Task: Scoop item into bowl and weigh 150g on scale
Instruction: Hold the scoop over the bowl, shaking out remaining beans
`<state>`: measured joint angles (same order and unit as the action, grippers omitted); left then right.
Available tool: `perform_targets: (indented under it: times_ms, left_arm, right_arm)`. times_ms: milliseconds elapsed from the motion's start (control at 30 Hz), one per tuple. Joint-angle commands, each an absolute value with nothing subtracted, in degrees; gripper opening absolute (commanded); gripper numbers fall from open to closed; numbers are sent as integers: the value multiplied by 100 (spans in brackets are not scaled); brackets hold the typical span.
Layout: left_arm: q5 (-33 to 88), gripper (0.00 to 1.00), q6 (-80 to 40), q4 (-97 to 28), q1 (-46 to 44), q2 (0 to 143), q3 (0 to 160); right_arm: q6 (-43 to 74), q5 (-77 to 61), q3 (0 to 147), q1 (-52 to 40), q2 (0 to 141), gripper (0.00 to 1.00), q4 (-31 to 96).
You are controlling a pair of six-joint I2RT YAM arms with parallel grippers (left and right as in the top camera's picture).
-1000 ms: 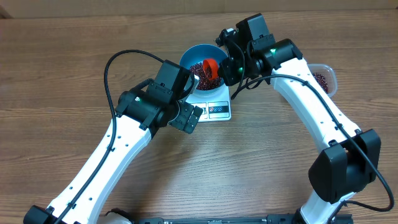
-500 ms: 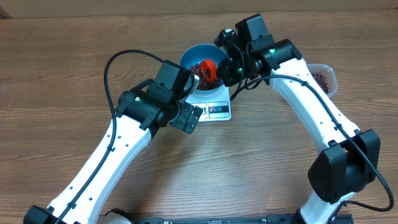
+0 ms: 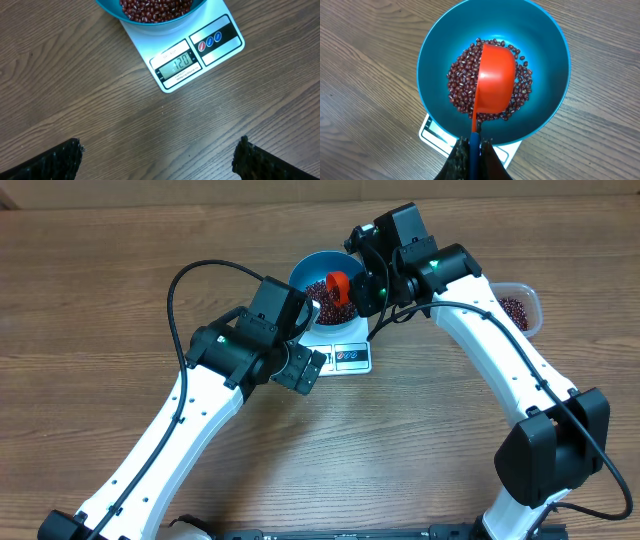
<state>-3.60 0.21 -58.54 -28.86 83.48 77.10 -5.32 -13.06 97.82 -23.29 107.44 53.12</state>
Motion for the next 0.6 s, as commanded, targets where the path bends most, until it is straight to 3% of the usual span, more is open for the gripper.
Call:
perform_targets:
  times_ms: [0, 133, 567]
  left_arm:
    - [-294, 100, 110, -5848, -2888, 8281, 7686]
    - [-294, 100, 110, -5848, -2888, 8281, 7686]
    - [-294, 100, 110, -5848, -2888, 8281, 7686]
  right_arm:
    - [-432, -1269, 9950, -2342, 10739, 4, 5256]
    - [-1258, -1555, 9950, -2353, 10739, 4, 5450]
    - [-729, -1444, 9950, -2314, 10739, 4, 5172]
